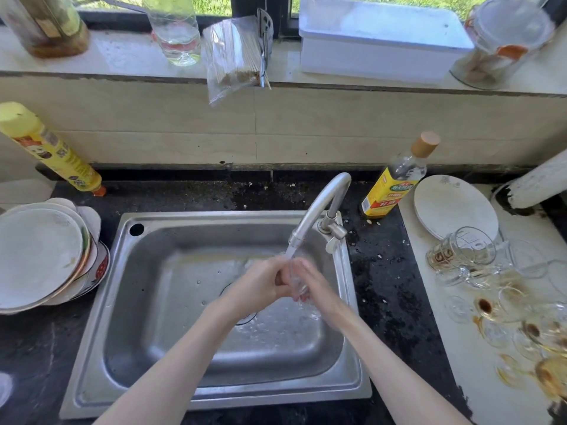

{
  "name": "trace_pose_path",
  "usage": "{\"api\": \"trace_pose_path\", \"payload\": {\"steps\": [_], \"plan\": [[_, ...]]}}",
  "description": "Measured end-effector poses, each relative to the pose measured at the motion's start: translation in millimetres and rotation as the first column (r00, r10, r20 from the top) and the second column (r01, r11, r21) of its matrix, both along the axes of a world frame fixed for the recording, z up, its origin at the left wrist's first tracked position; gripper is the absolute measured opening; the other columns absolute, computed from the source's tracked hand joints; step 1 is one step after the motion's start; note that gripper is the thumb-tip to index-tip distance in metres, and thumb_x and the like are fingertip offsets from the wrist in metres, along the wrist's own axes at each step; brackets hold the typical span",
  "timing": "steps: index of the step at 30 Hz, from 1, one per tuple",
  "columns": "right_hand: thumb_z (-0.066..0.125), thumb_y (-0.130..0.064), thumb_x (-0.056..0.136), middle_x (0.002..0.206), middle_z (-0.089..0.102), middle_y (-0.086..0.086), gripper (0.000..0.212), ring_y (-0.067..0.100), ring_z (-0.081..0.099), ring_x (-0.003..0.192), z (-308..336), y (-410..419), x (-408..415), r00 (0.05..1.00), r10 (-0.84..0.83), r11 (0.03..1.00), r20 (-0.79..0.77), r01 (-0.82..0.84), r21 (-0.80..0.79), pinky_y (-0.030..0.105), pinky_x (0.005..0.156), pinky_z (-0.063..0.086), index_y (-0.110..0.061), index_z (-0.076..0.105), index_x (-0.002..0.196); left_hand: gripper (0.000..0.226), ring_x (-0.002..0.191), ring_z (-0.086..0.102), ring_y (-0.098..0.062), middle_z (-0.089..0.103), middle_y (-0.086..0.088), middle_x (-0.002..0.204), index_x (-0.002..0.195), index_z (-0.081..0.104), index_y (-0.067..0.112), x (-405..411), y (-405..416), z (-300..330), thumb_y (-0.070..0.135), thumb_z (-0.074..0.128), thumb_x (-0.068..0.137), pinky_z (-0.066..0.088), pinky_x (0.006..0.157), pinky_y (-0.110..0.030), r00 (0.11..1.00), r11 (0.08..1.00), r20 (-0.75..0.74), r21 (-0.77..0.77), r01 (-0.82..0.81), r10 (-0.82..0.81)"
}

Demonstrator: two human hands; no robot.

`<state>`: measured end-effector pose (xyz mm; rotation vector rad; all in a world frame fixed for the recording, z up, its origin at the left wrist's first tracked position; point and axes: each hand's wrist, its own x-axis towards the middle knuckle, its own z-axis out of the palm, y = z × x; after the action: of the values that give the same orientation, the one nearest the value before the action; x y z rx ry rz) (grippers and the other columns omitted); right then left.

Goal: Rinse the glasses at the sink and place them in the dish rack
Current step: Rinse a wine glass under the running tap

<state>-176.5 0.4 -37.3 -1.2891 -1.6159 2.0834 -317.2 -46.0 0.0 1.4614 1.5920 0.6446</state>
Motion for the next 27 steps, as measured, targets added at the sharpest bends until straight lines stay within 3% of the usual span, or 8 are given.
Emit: {"api": "trace_pose_path", "payload": {"steps": [4,6,8,13,15,18,24,27], "plan": [[0.042,-0.070,0.079,0.097,0.068,0.009,0.061,0.016,0.061,0.076,-8.9,-0.8,-3.8,0.999,-0.050,0.998,0.008,0.050,-0.039,0.030,0.070,0.044,-0.021,0.060,0.110,0.024,0.080,0.054,0.006,0.064,0.013,0.092,0.096,0.069,0.019,-9.5,-5.0,-4.4,0.001,0.062,0.082,0.041,0.077,-0.013,0.955,0.951,-0.037,-0.113,0.288,-0.294],[0.030,-0.076,0.080,0.082,0.069,0.017,0.070,0.023,0.060,0.066,-12.2,-1.2,-5.6,0.999,-0.004,0.997,0.039,0.007,-0.080,0.031,0.062,0.040,-0.021,0.068,0.099,0.024,0.078,0.055,0.008,0.067,0.012,0.089,0.099,0.072,0.015,-13.2,-6.0,-2.1,0.000,0.060,0.084,0.041,0.078,-0.011,0.929,0.910,-0.011,-0.206,0.360,-0.370],[0.018,-0.074,0.085,0.059,0.059,0.007,0.070,0.011,0.044,0.044,-12.2,-2.0,-6.1,1.000,0.018,0.992,0.011,-0.016,-0.124,0.018,0.045,0.029,-0.026,0.069,0.089,0.019,0.069,0.055,0.013,0.069,0.008,0.082,0.090,0.074,0.010,-12.9,-6.3,0.1,-0.003,0.065,0.080,0.039,0.071,-0.005,0.954,0.938,0.005,-0.182,0.295,-0.299],[0.049,-0.059,0.083,0.082,0.054,-0.005,0.053,0.006,0.042,0.058,-5.0,-3.7,-0.7,0.997,0.048,0.998,-0.056,-0.051,-0.041,0.017,0.049,0.030,-0.022,0.049,0.121,0.032,0.058,0.050,0.008,0.053,0.011,0.065,0.067,0.049,0.023,-13.0,-9.9,-6.0,0.003,0.072,0.076,0.036,0.058,-0.009,1.000,0.998,0.013,-0.065,-0.009,0.010],[0.046,-0.059,0.087,0.071,0.054,-0.009,0.051,0.003,0.037,0.046,-2.4,-2.1,1.0,0.995,0.089,0.993,-0.032,-0.092,-0.072,0.017,0.043,0.026,-0.021,0.050,0.121,0.023,0.066,0.053,0.008,0.058,0.012,0.072,0.074,0.056,0.022,-14.6,-9.9,-3.1,0.004,0.070,0.078,0.038,0.063,-0.006,0.996,0.992,0.025,-0.086,0.088,-0.086],[0.016,-0.058,0.097,0.044,0.050,-0.009,0.060,0.004,0.033,0.035,-4.5,0.7,-3.1,0.994,0.107,0.991,0.027,-0.104,-0.084,0.016,0.039,0.021,-0.029,0.067,0.080,0.010,0.078,0.062,0.003,0.069,0.009,0.082,0.087,0.072,0.012,-19.6,-7.2,3.9,0.006,0.070,0.079,0.046,0.078,-0.014,0.962,0.937,0.111,-0.226,0.268,-0.248],[0.037,-0.060,0.090,0.070,0.050,-0.006,0.040,0.003,0.038,0.045,-1.3,-5.1,-10.1,0.996,0.073,0.997,-0.048,-0.073,-0.004,0.018,0.043,0.028,-0.024,0.051,0.099,0.032,0.055,0.046,-0.002,0.052,0.009,0.060,0.063,0.049,0.019,-13.1,-5.9,2.5,0.007,0.078,0.070,0.035,0.056,-0.015,0.999,0.995,0.022,-0.085,-0.045,0.047],[0.042,-0.062,0.083,0.085,0.059,-0.004,0.054,0.012,0.056,0.062,-3.7,-6.5,-10.1,1.000,-0.019,1.000,-0.019,0.018,-0.019,0.023,0.057,0.045,-0.019,0.049,0.114,0.022,0.062,0.051,0.006,0.055,0.016,0.068,0.073,0.057,0.022,-9.4,-8.6,6.1,0.007,0.073,0.077,0.036,0.060,-0.009,0.995,0.997,0.081,-0.041,0.061,-0.058]]}}
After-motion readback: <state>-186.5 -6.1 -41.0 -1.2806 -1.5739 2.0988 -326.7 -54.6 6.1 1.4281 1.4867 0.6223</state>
